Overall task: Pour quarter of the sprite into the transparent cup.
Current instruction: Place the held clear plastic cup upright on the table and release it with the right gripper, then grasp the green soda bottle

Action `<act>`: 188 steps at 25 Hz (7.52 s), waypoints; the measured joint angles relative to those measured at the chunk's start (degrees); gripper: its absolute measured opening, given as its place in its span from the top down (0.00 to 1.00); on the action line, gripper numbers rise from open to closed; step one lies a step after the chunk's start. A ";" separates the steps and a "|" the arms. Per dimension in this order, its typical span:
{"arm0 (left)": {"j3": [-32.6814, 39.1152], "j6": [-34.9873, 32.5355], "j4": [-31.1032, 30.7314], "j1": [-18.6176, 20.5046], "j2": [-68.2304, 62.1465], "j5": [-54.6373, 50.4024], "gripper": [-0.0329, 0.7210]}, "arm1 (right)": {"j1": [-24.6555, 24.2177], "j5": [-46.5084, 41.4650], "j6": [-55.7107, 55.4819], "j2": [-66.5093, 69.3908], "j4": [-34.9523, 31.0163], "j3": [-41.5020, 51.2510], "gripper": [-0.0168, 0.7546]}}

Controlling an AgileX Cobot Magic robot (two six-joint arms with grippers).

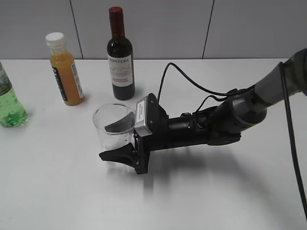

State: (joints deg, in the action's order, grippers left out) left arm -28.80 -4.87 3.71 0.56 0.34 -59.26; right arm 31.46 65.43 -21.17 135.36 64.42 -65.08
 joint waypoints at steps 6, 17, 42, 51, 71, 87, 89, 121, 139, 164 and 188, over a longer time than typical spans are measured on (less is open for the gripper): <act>0.00 0.00 0.00 0.00 0.00 0.00 0.22 | 0.05 -0.72 -0.93 2.91 0.01 -1.37 0.29; 0.00 0.00 0.00 0.00 0.00 0.00 0.22 | 0.11 -2.86 -0.87 3.10 0.33 -1.37 0.10; 0.00 0.00 0.00 0.00 0.00 0.00 0.22 | -9.79 -7.72 1.39 -7.47 6.60 9.79 0.08; 0.00 0.00 0.00 0.00 0.00 0.00 0.22 | -13.22 -17.96 2.00 -16.65 6.60 10.60 0.09; 0.00 0.00 0.00 0.00 0.00 0.00 0.22 | -19.35 -72.04 12.64 -35.53 -43.56 1.36 0.13; 0.00 0.00 0.00 0.00 0.00 0.00 0.22 | -30.37 -128.24 22.51 -35.84 -67.57 -21.73 0.17; 0.00 0.00 0.00 0.00 0.00 0.00 0.22 | -30.97 -131.97 23.00 -36.32 -67.39 -21.34 0.17; 0.00 0.00 0.00 0.00 0.00 0.00 0.23 | -31.16 -115.41 23.46 -106.91 -67.81 39.44 0.21; 0.00 0.00 0.00 0.00 0.00 -0.02 0.23 | -31.16 -119.28 23.46 -130.02 -67.86 41.15 0.21; 0.00 0.00 0.00 0.00 0.00 -0.02 0.23 | -27.39 -119.39 23.50 -135.52 -68.12 41.19 0.21; -1.25 -0.05 0.63 0.00 -1.81 15.55 0.18 | -27.39 -119.39 23.50 -135.52 -68.19 41.19 0.21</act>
State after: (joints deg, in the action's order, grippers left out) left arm -30.05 -4.93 4.34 0.56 -1.46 -43.71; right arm 4.07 -53.96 2.34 -0.16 -3.77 -23.89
